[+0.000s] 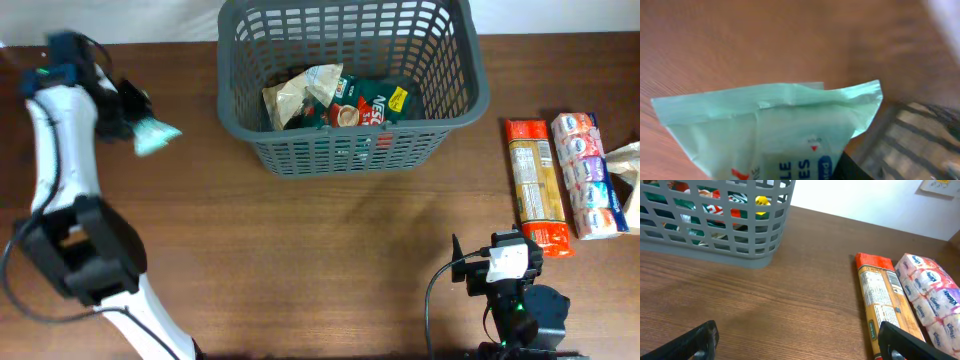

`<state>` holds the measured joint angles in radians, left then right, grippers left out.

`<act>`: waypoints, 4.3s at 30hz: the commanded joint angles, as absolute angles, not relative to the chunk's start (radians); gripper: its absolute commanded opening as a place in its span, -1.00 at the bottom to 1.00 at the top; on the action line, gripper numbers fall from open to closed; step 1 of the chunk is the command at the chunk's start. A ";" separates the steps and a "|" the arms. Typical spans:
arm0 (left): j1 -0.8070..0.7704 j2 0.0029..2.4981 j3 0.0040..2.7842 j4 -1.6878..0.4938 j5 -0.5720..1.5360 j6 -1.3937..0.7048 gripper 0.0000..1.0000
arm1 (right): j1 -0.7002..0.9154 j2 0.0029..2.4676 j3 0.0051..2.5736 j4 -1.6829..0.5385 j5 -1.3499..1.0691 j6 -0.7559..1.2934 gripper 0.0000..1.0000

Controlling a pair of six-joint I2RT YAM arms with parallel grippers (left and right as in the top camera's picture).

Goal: Pack container
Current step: 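Lift the tissue pack and drop it into the basket, then raise the left arm aside and reach right gripper to pasta packet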

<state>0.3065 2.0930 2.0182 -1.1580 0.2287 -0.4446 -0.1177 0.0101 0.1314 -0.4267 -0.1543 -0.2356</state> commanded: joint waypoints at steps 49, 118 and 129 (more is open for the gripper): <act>-0.559 2.457 2.503 -0.926 0.292 0.882 0.19 | -0.112 0.004 0.125 -0.429 -0.146 -0.227 0.98; -0.036 1.769 2.796 -1.687 0.018 0.232 0.99 | -0.281 1.355 1.330 -1.039 0.060 -0.085 0.98; -0.036 1.769 2.796 -1.687 0.018 0.233 0.98 | -0.464 1.625 1.330 -0.864 0.031 -0.192 0.98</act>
<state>-0.0425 1.7779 2.7956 -1.6875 0.0208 0.2417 -0.4637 1.5757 1.3148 -0.8993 0.0296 -0.1177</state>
